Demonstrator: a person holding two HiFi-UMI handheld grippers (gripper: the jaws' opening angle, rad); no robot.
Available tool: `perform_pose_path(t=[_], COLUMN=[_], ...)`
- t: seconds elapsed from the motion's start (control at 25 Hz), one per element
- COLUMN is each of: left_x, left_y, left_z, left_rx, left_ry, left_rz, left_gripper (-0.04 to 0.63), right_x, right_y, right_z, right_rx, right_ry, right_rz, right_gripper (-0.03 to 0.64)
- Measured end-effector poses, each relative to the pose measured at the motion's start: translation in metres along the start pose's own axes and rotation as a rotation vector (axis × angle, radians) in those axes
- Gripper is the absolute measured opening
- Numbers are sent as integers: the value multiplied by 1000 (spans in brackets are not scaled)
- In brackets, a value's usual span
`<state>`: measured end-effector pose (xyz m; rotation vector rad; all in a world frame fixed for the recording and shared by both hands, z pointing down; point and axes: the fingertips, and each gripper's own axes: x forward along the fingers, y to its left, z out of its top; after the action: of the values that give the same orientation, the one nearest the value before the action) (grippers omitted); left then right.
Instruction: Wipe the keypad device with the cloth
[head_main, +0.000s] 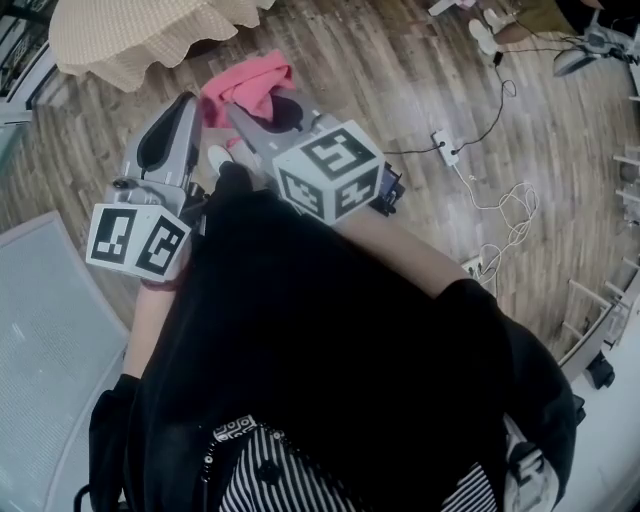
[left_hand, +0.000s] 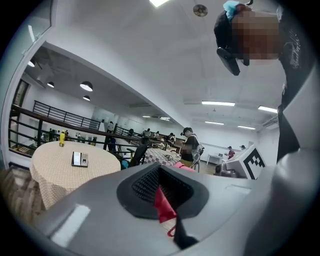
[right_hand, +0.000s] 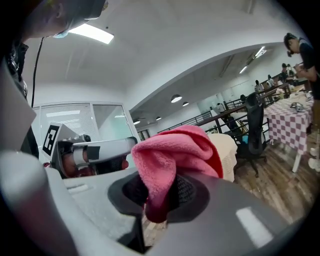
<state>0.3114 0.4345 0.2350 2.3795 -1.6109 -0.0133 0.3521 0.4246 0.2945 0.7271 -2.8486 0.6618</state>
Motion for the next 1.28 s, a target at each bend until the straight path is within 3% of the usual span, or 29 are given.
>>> perform_pose_path(t=[0.12,0.28,0.4,0.6,0.92,1.28], left_x=[0,13,38,53,49,21], left_y=[5,21,62,135,220,326], left_z=[-11,-10,8,19,34,58], left_rx=[4,35,58,28,-22,-28], left_ry=[-2,6,23,45,40,42], left_rz=[-24,7,24,46,45,41], left_gripper=[-11,-11,-11,-11,-11,-11], right_x=[2,11,53,118,200,310], right_y=[-1,-5,-12,-9,13,64], right_z=[-8,2,32,68,84,98], right_rx=[-9,-28,-55,-139,-155,-189], right_ry=[-9,-28,-36,-67,-32,-1], right_rz=[-23,-32,-35,-60,-40,-15], right_gripper=[72,72,72,72,72,72])
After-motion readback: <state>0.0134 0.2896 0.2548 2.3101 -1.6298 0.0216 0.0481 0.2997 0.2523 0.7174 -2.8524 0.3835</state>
